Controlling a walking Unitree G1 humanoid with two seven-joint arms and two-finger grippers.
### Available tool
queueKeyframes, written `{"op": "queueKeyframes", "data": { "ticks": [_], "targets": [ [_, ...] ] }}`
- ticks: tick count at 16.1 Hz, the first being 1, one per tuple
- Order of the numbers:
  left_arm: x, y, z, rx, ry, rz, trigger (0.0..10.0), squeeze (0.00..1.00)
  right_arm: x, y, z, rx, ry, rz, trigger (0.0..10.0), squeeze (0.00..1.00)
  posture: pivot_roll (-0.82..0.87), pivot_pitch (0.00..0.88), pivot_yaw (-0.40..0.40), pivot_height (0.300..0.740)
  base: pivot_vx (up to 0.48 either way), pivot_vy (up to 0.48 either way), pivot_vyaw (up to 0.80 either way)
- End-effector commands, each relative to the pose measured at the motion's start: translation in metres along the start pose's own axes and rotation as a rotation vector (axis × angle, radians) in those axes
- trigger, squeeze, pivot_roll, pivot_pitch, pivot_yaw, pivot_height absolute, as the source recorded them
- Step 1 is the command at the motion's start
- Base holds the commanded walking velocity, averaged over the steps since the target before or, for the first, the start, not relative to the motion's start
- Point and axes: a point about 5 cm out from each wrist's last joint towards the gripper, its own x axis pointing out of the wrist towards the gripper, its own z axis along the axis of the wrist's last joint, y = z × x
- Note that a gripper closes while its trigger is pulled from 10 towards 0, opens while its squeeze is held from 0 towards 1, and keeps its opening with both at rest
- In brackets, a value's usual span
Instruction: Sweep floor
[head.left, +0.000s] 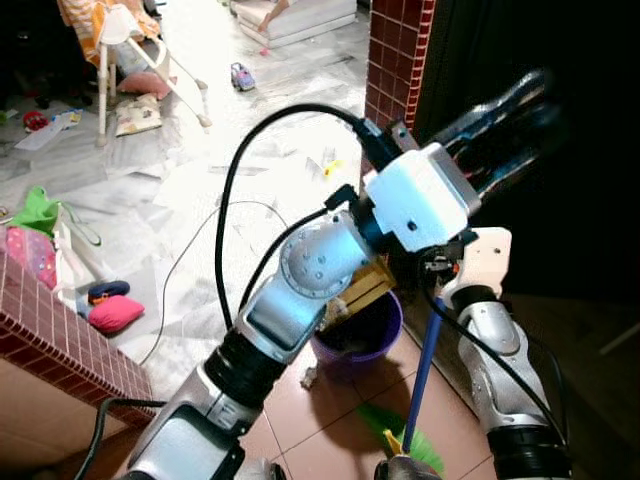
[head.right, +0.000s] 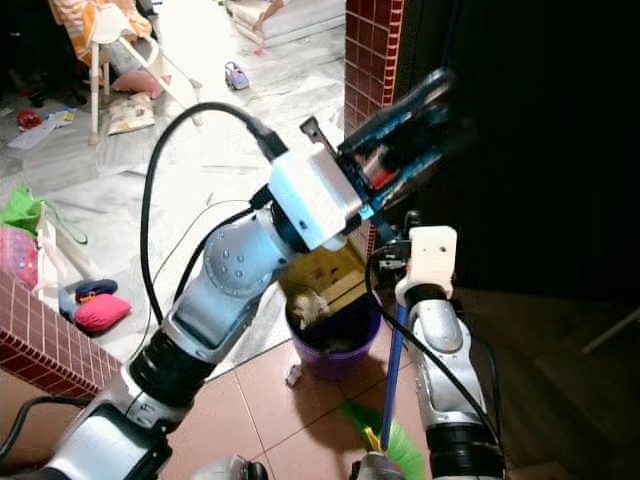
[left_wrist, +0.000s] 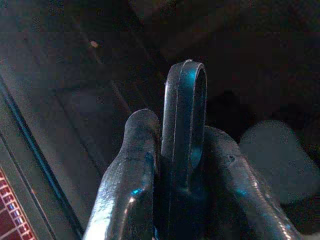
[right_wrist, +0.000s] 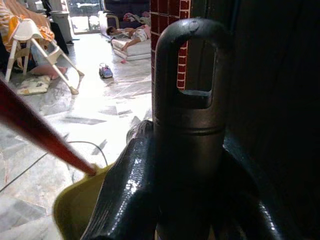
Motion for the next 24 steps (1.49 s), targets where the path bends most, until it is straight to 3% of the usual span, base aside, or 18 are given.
{"op": "queueKeyframes", "data": {
  "ticks": [1, 5, 8, 13, 19, 22, 24],
  "targets": [
    [0.002, 0.0, 0.001, -0.01, 0.0, -0.01, 10.0, 0.0, 0.005, 0.005, 0.012, -0.007, -0.053, 0.023, 10.0, 0.0, -0.12, 0.0, 0.053, 0.74, 0.0, 0.0, 0.0],
    [0.006, 0.019, 0.002, -0.044, 0.075, 0.091, 10.0, 0.0, 0.007, 0.004, 0.013, -0.01, -0.058, 0.023, 10.0, 0.0, -0.11, 0.0, 0.046, 0.74, 0.0, 0.0, 0.0],
    [0.002, 0.023, 0.004, -0.033, 0.091, 0.116, 10.0, 0.0, 0.007, 0.003, 0.013, -0.01, -0.057, 0.021, 10.0, 0.0, -0.12, 0.0, 0.045, 0.74, 0.0, 0.0, 0.0],
    [0.002, 0.073, 0.012, 0.131, 0.107, 0.232, 10.0, 0.0, 0.009, 0.001, 0.014, -0.011, -0.067, 0.014, 10.0, 0.0, -0.11, 0.0, 0.036, 0.74, 0.0, 0.0, 0.0],
    [-0.005, 0.115, 0.023, 0.249, 0.107, 0.39, 10.0, 0.0, 0.011, 0.001, 0.015, -0.013, -0.071, 0.017, 10.0, 0.0, -0.1, 0.0, 0.023, 0.74, 0.0, 0.0, 0.0],
    [0.0, 0.141, 0.04, 0.279, 0.052, 0.522, 10.0, 0.0, 0.012, 0.001, 0.014, -0.015, -0.072, 0.019, 10.0, 0.0, -0.1, 0.0, 0.018, 0.74, 0.0, 0.0, 0.0],
    [0.003, 0.167, 0.058, 0.295, -0.008, 0.653, 10.0, 0.0, 0.014, 0.002, 0.015, -0.016, -0.077, 0.022, 10.0, 0.0, -0.1, 0.0, 0.01, 0.74, 0.0, 0.0, 0.0]
  ]
}}
